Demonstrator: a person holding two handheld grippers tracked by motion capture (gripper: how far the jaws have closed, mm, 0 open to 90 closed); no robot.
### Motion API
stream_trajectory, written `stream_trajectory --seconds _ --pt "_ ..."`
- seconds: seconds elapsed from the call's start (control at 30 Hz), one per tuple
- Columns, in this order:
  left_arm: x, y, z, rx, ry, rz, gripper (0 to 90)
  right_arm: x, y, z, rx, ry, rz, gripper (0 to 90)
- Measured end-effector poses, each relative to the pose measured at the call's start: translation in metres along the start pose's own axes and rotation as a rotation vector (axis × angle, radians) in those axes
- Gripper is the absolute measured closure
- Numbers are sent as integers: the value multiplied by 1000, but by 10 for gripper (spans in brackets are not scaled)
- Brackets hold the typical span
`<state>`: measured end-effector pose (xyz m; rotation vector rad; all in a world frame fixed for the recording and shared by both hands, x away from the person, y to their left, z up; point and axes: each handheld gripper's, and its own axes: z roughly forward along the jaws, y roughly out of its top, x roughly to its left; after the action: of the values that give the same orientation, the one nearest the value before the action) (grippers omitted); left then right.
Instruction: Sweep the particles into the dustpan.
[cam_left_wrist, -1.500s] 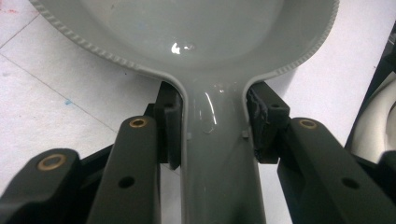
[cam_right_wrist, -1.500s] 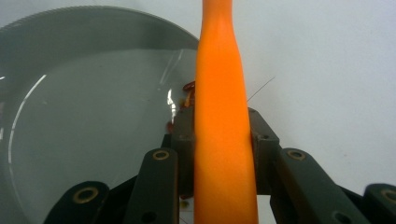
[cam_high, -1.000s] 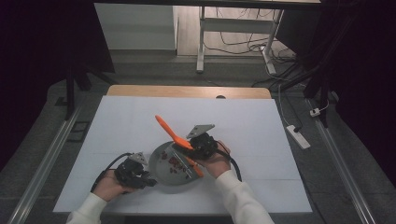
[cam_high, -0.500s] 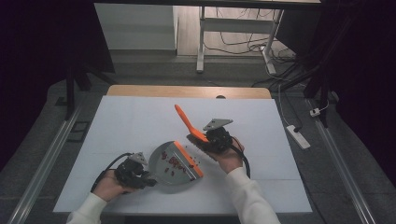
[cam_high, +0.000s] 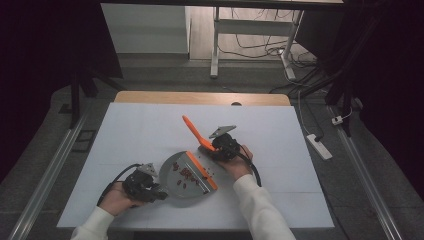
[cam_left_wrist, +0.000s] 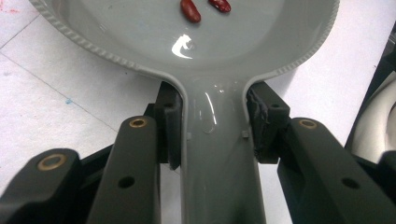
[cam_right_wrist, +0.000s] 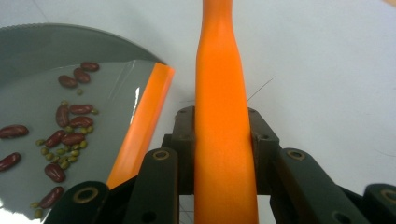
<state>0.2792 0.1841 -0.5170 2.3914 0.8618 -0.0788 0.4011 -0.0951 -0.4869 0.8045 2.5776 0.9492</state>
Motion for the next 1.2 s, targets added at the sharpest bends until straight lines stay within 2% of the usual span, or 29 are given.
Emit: stream_trajectory --seconds 0.27,0.3,0.37,0.4,0.43,0.47,0.5,0.53,0.63,0.67,0.87,1.03,1.2 --pt "0 0 0 1 1 0 618 10 -1 0 8 58 0 701" --pt "0 0 0 1 0 0 618 14 -2 -1 2 110 12 701" --pt "0 0 0 1 0 0 618 20 -1 -3 -13 157 -3 701" --pt "0 0 0 1 1 1 618 20 0 -6 -31 195 -4 701" --pt "0 0 0 0 1 0 618 20 0 -6 -31 195 -4 701" --pt "0 0 0 0 2 1 618 19 1 -14 -87 231 38 701" --pt "0 0 0 2 2 1 618 19 1 -14 -87 231 38 701" --pt "0 0 0 1 2 0 618 15 3 -21 -113 212 50 701" --pt "0 0 0 2 3 0 618 9 1 -29 -109 155 48 701" --pt "0 0 0 1 2 0 618 9 1 -29 -109 155 48 701" --pt "0 0 0 1 3 2 618 1 -9 -41 -109 74 59 700" --pt "0 0 0 1 3 1 618 -1 -19 -44 -99 52 70 700" --pt "0 0 0 2 3 1 618 3 -26 -42 -66 22 50 700"
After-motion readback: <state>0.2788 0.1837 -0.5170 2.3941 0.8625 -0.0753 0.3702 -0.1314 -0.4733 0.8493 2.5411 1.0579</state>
